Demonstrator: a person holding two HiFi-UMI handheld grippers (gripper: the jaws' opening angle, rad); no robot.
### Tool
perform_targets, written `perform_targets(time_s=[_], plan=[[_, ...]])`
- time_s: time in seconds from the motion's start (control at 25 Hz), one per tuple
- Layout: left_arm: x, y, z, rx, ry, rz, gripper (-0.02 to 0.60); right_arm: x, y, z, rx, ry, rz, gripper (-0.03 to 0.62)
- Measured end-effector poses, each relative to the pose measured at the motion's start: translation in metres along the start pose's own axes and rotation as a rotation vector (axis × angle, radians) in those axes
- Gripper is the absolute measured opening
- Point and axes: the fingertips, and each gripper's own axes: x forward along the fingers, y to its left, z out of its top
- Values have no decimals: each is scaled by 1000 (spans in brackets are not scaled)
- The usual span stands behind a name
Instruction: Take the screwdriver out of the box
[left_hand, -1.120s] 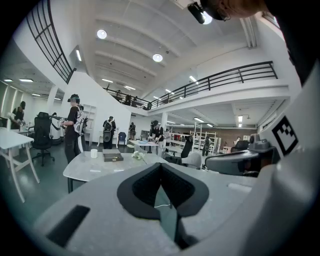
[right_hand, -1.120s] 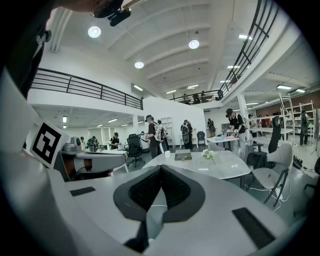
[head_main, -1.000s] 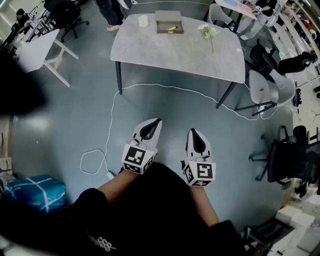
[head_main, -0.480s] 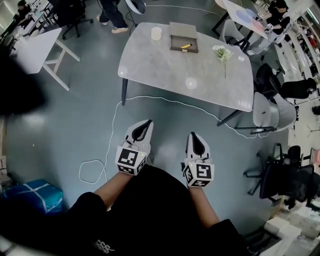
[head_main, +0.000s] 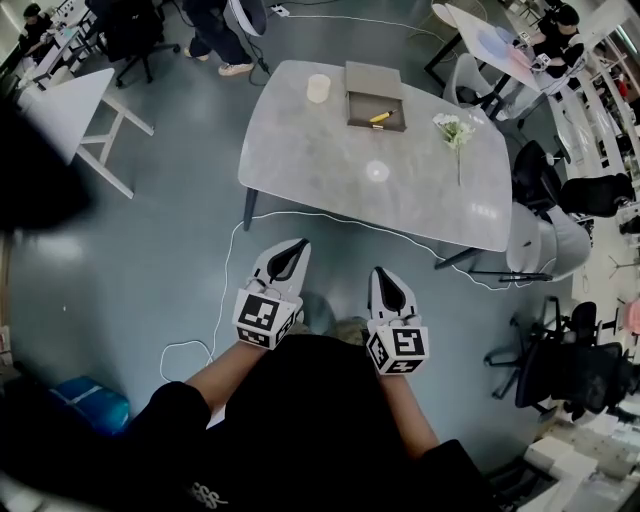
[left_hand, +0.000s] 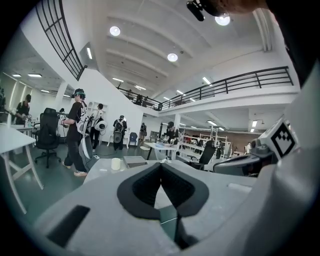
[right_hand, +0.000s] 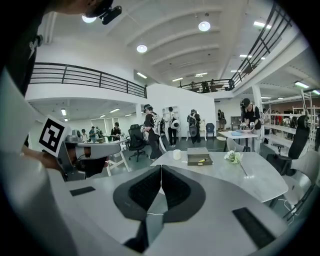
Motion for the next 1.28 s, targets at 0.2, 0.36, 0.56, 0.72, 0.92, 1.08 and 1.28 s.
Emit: perform_targets(time_s=[0.2,0.36,0.56,0.72,0.92,1.08,1.28], plan=[[32,17,-7,-35,18,38,17,32,-34,3,25,4,-13,12],[63,44,-8,-40,23,105,17,69,-58,17,31,-24,13,12],[126,70,5,-9,39,142,17,130,-103,44,40,-49,56,12],[188,82,26,17,57,154,16,181,-143,67,47,-44,106,12],[264,92,39,10,84,150,17,224,-186,92,48,-32,140,12],[322,87,43,-2,95,146,17,250,-230,91,74,-2,138,12],[377,94,44,2,109,147,17,273,-265,82,111,32,152,12]])
